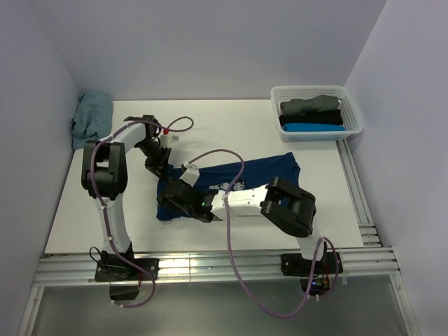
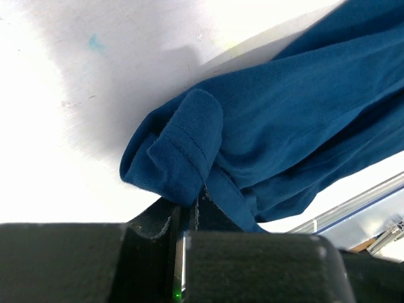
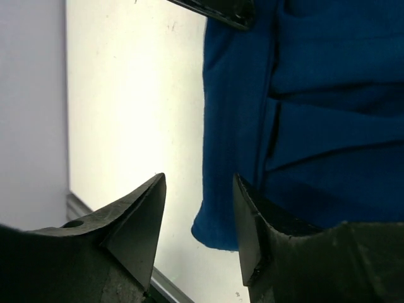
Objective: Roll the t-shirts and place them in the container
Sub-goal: Roll the tshirt
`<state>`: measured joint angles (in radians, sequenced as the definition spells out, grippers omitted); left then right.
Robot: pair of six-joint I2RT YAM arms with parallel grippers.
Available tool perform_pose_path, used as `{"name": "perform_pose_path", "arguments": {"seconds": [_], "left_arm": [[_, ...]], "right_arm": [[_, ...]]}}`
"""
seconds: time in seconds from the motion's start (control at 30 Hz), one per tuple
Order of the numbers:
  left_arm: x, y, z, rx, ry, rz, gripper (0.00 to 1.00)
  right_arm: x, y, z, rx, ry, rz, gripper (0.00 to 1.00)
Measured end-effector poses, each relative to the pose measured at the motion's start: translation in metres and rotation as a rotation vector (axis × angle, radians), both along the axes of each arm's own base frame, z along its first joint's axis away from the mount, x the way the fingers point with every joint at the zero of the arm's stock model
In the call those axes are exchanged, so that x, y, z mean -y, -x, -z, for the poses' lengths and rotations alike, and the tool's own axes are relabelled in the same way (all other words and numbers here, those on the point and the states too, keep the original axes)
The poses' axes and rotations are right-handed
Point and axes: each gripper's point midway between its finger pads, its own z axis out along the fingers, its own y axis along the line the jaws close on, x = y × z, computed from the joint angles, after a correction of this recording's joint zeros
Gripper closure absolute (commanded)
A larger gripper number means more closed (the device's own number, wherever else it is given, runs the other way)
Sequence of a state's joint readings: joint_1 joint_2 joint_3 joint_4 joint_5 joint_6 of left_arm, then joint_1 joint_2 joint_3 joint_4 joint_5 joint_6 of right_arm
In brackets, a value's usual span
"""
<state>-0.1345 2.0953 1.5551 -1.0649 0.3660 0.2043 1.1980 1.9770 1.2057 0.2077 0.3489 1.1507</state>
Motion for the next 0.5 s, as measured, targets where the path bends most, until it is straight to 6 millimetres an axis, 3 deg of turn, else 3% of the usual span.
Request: {"name": "perform_pose_path", "arguments": {"seconds": [0.1,0.23,0.3,0.5], "left_arm": [[0.003,0.000,0.001,0.001,-0.016,0.003,1.00],[0.005,0.001,0.001,0.002,-0.027,0.007,1.00],[0.005,0.000,0.000,0.003,-0.030,0.004,1.00],[0.006,-0.002,-0.002,0.009,-0.036,-0.003,1.00]], "right_arm": [[-0.005,-0.005,-0.010,0.019,0.048,0.003,0.45],[-0.026,-0.023,-0.033,0.058,0.090,0.025,0.44],[-0.035,-0.031,-0.035,0.071,0.118,0.034,0.44],[-0.036,-0.042,-0.001,0.059,0.280,0.058,0.44]]}}
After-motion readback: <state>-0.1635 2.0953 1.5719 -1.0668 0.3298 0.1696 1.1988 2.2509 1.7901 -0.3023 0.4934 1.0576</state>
